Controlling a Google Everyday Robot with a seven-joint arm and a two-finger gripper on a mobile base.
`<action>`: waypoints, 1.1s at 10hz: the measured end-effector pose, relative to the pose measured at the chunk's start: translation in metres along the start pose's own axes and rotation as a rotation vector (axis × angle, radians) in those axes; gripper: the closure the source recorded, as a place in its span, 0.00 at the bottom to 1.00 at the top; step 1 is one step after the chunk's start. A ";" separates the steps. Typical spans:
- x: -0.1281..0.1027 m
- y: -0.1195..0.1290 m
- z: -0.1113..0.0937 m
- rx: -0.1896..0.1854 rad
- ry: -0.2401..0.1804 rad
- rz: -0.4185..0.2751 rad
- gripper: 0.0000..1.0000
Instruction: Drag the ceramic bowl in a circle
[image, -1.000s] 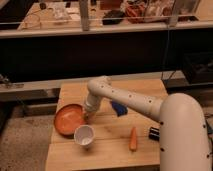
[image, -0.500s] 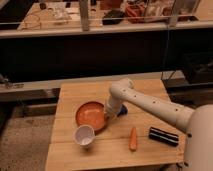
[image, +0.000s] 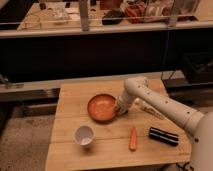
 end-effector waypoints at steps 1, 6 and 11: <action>0.008 -0.010 0.002 0.011 0.004 0.000 1.00; 0.022 -0.123 0.031 0.064 0.000 -0.085 1.00; -0.034 -0.219 0.077 0.068 -0.121 -0.316 1.00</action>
